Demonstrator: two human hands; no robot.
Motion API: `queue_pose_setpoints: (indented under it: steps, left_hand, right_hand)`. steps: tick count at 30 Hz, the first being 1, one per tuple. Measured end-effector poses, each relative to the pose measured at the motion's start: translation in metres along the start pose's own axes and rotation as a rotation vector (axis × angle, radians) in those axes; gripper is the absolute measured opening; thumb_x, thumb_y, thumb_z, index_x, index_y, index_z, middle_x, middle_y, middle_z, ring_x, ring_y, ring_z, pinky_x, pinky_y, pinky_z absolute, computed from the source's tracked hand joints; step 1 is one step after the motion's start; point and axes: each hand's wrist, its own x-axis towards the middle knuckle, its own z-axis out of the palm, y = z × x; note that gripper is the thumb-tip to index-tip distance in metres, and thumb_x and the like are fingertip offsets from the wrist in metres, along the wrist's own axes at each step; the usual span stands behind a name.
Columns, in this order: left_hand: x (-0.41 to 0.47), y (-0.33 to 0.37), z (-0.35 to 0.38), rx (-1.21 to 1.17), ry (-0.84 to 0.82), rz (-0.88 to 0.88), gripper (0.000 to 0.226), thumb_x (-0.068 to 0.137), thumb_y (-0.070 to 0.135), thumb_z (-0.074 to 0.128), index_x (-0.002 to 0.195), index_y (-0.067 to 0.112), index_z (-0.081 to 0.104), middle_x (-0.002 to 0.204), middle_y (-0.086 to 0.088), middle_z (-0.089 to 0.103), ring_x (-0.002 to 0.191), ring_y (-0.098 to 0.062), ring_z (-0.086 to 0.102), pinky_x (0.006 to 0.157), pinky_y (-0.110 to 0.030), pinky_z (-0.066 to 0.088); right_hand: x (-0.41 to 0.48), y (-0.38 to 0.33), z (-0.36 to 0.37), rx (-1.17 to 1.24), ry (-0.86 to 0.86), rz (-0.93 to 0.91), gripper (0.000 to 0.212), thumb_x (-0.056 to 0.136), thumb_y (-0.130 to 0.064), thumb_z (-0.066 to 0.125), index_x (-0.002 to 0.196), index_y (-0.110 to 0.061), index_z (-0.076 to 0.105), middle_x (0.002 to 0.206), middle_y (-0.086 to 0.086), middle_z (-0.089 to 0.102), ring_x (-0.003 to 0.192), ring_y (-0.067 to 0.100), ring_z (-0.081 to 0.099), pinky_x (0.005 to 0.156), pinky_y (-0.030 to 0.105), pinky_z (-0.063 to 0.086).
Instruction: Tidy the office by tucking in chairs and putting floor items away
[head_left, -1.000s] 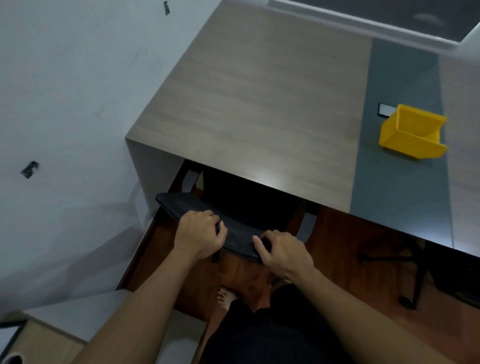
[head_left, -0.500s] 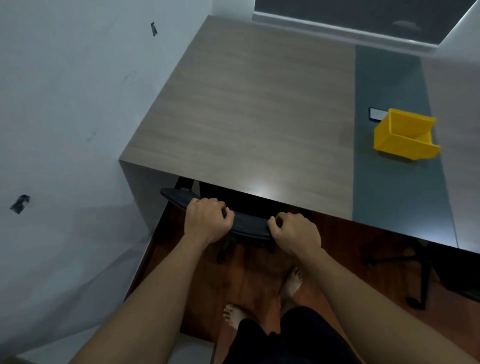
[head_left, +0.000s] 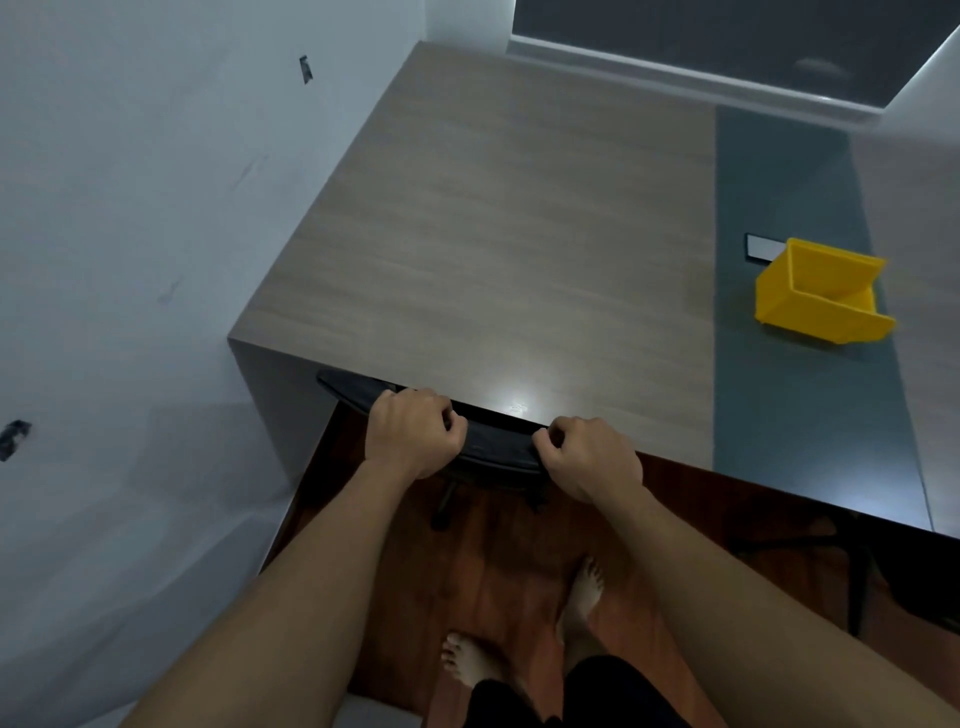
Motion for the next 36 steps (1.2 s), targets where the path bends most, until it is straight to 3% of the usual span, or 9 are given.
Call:
queue_pose_setpoints:
  steps: [7,13,15,18,20,29,36]
  left_hand:
    - [-0.001,-0.002,0.002,0.008,-0.013,-0.001,0.041,0.092,0.046,0.042,0.072,0.023,0.070,0.073,0.006,0.066,0.069,-0.019,0.061,0.071,-0.036,0.039]
    - [-0.002,0.000,-0.002,-0.008,-0.071,-0.021,0.042,0.090,0.039,0.038,0.092,0.028,0.079,0.095,0.007,0.076,0.085,-0.017,0.068,0.084,-0.038,0.044]
    - [0.000,0.004,-0.005,-0.049,-0.111,-0.049,0.040,0.092,0.036,0.041,0.104,0.027,0.078,0.107,0.007,0.076,0.094,-0.017,0.069,0.091,-0.039,0.045]
    - [-0.001,0.017,-0.015,-0.118,-0.180,-0.082,0.042,0.096,0.034,0.044,0.127,0.022,0.071,0.125,0.000,0.071,0.108,-0.023,0.068,0.097,-0.043,0.052]
    - [-0.003,0.031,-0.022,-0.167,-0.189,-0.090,0.041,0.101,0.033,0.048,0.135,0.020,0.066,0.131,-0.003,0.068,0.115,-0.025,0.066,0.097,-0.044,0.055]
    - [0.005,0.153,-0.032,-0.361,-0.206,0.036,0.047,0.106,0.032,0.053,0.149,0.014,0.056,0.148,-0.005,0.060,0.136,-0.021,0.057,0.114,-0.034,0.043]
    - [-0.002,0.288,-0.015,-0.406,-0.196,0.098,0.044,0.106,0.029,0.054,0.149,0.017,0.056,0.149,0.000,0.056,0.137,-0.018,0.054,0.109,-0.024,0.036]
  right_hand:
    - [0.002,0.002,0.007,0.014,0.021,-0.009,0.047,0.093,-0.064,0.035,0.076,-0.027,0.059,0.087,0.004,0.072,0.081,0.033,0.066,0.064,0.035,0.041]
    - [0.001,0.000,0.003,0.036,-0.027,0.007,0.047,0.093,-0.062,0.036,0.074,-0.026,0.060,0.082,0.003,0.068,0.077,0.031,0.062,0.064,0.035,0.042]
    - [0.001,0.002,0.000,0.042,-0.105,0.009,0.049,0.094,-0.063,0.036,0.085,-0.026,0.068,0.085,0.001,0.064,0.081,0.029,0.060,0.068,0.037,0.045]
    - [0.010,0.013,-0.012,0.117,-0.429,-0.007,0.063,0.094,-0.074,0.037,0.121,-0.027,0.069,0.112,0.003,0.065,0.104,0.027,0.061,0.087,0.041,0.052]
    - [0.016,0.026,-0.026,0.198,-0.553,-0.022,0.069,0.093,-0.080,0.041,0.129,-0.027,0.067,0.126,0.004,0.068,0.115,0.026,0.062,0.095,0.041,0.052]
    - [-0.024,0.175,-0.064,0.285,-0.409,0.046,0.057,0.104,-0.062,0.046,0.136,-0.018,0.064,0.139,0.006,0.066,0.124,0.028,0.061,0.102,0.040,0.050]
    - [-0.074,0.335,-0.081,0.346,-0.320,0.134,0.054,0.107,-0.052,0.050,0.144,-0.014,0.058,0.149,0.007,0.060,0.136,0.025,0.057,0.110,0.037,0.046]
